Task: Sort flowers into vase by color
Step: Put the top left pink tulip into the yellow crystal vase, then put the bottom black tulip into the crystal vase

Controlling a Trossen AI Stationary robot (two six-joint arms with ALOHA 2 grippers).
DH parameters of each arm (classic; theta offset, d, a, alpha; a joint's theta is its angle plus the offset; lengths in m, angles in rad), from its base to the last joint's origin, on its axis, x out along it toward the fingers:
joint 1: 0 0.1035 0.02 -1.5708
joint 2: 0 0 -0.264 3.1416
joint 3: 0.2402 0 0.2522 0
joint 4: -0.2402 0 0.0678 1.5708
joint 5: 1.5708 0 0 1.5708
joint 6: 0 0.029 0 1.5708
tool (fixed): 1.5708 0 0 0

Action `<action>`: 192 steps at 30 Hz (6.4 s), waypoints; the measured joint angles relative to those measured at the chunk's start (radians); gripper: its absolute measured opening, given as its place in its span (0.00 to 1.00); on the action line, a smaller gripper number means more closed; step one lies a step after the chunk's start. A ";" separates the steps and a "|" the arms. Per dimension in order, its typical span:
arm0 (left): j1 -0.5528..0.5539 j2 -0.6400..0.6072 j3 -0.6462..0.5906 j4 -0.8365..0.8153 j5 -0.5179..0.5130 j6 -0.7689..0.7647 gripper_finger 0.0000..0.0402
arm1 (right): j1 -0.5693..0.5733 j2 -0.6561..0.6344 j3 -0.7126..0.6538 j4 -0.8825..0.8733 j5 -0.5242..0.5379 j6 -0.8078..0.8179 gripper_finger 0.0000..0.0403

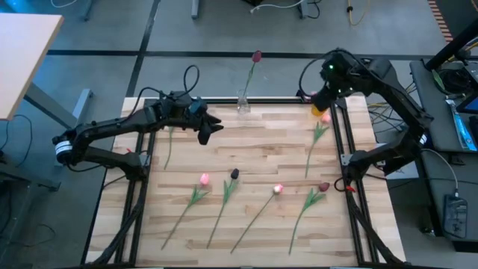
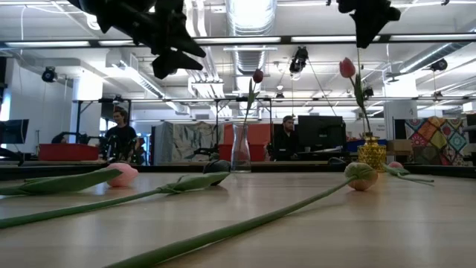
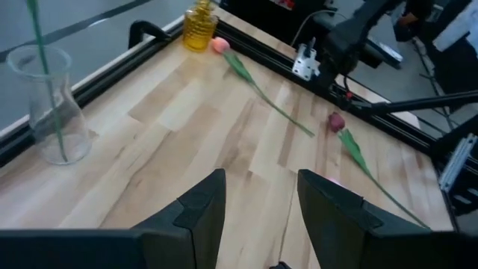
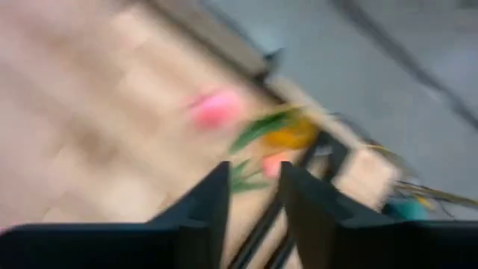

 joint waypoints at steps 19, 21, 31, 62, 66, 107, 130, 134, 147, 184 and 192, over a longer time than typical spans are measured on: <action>-0.004 0.001 0.000 -0.003 0.015 0.018 0.38 | -0.062 0.160 -0.138 0.242 -0.024 -0.149 0.02; -0.004 0.001 0.000 -0.003 0.015 0.013 0.38 | -0.081 0.186 -0.138 0.287 -0.021 -0.153 0.02; -0.005 0.012 0.000 -0.016 0.014 -0.008 0.38 | -0.203 0.299 -0.138 0.474 0.022 -0.186 0.02; -0.116 0.111 0.000 -0.018 -0.039 -0.020 0.38 | -0.420 0.272 -0.116 0.474 -0.064 0.149 0.02; -0.122 0.111 0.000 -0.018 -0.039 -0.030 0.38 | -0.407 0.245 -0.116 0.474 -0.122 0.148 0.02; -0.589 0.484 0.125 -0.177 -0.349 -0.792 0.27 | 0.082 -0.460 -0.608 0.777 -0.287 -0.032 0.02; -0.580 0.830 0.449 -0.594 -0.349 -0.845 0.24 | 0.082 -0.550 -0.607 0.787 -0.314 -0.039 0.02; -0.557 0.768 0.446 -0.644 -0.424 -0.707 0.04 | 0.082 -0.547 -0.607 0.821 -0.314 -0.017 0.02; -0.263 0.291 0.198 -0.052 -0.450 -0.210 0.00 | 0.082 -0.482 -0.620 1.001 -0.283 -0.003 0.02; 0.299 0.490 0.396 0.772 -0.099 0.123 0.00 | 0.082 -0.382 -0.628 1.159 -0.257 -0.019 0.02; 0.298 0.497 0.352 0.740 -0.070 0.115 0.00 | 0.082 -0.382 -0.628 1.159 -0.233 -0.022 0.02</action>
